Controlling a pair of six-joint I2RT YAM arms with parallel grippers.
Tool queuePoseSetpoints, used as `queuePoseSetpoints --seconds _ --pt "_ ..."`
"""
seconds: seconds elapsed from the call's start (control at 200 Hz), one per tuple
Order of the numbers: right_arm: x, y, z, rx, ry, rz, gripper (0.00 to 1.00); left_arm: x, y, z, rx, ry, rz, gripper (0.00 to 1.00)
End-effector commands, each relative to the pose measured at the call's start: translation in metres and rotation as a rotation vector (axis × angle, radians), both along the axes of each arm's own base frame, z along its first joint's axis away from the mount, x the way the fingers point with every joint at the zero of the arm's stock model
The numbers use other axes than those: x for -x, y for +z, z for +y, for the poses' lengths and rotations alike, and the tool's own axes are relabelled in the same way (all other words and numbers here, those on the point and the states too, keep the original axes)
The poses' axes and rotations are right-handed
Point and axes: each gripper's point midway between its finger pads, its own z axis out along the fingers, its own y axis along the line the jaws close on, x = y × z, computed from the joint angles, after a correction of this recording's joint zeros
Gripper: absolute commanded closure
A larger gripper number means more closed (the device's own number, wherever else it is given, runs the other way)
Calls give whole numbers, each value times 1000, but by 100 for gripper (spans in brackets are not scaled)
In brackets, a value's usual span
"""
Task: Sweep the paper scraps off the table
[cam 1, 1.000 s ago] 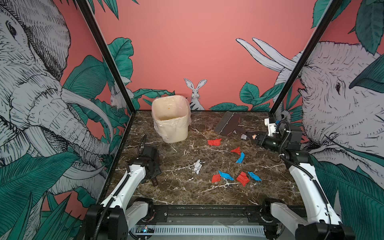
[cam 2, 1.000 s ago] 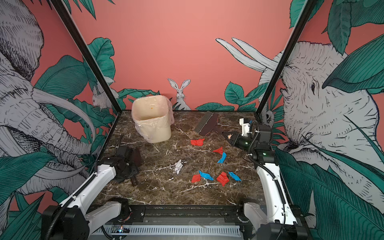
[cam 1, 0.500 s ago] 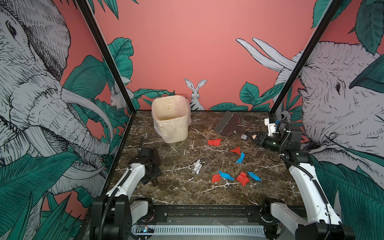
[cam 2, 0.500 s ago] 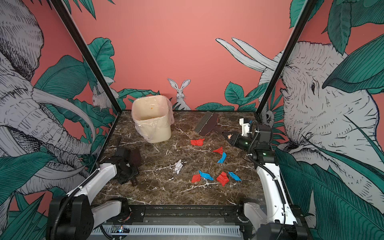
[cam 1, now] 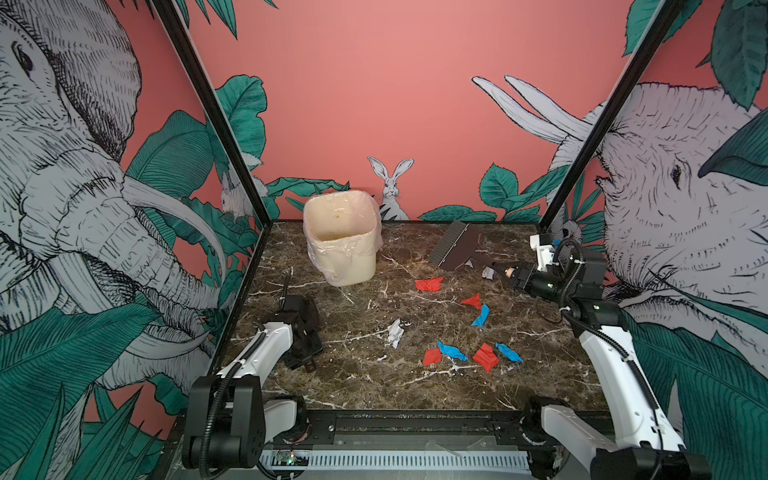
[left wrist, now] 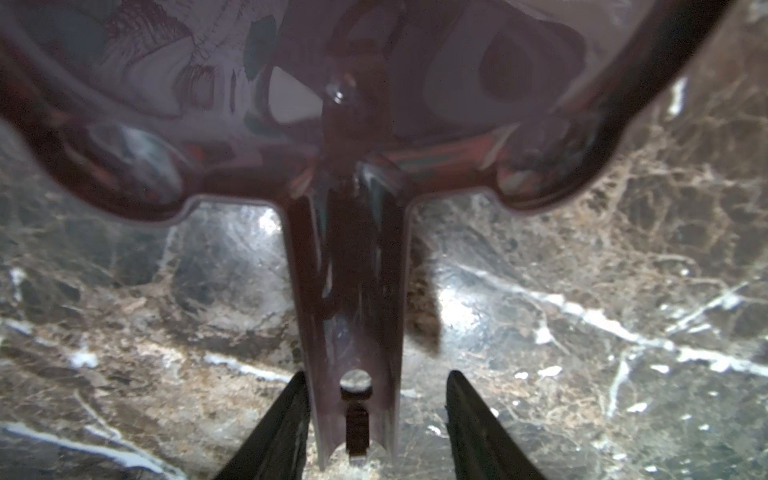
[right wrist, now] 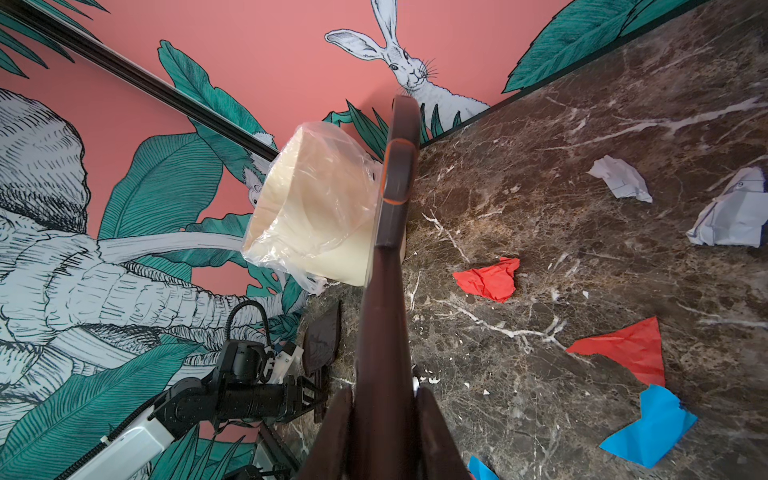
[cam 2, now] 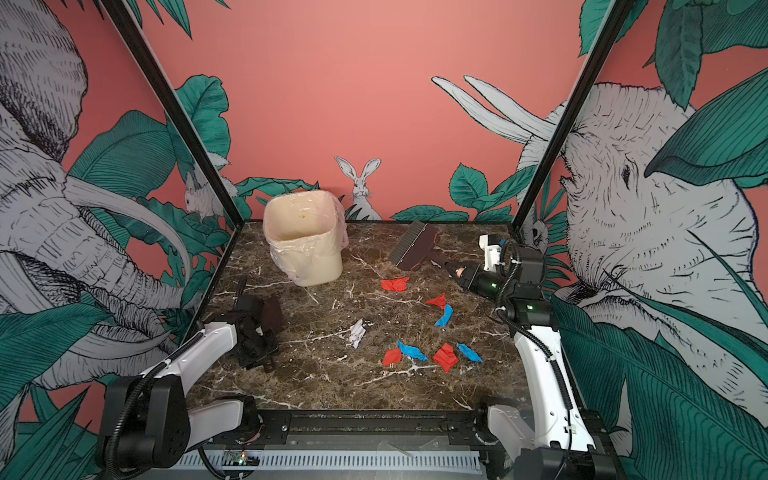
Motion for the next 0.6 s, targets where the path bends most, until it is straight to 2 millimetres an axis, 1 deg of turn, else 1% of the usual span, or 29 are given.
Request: queuePoseSetpoints --seconds 0.0,0.155,0.27,0.595 --pt "3 30 2 13 24 -131 100 0 2 8 -39 6 -7 50" --pt "3 29 2 9 24 -129 100 -3 0 10 -53 -8 2 51" --pt "3 29 2 8 25 -127 100 -9 0 12 -67 -14 -16 51" --pt "1 29 2 4 25 -127 100 -16 -5 10 -45 -14 -8 51"
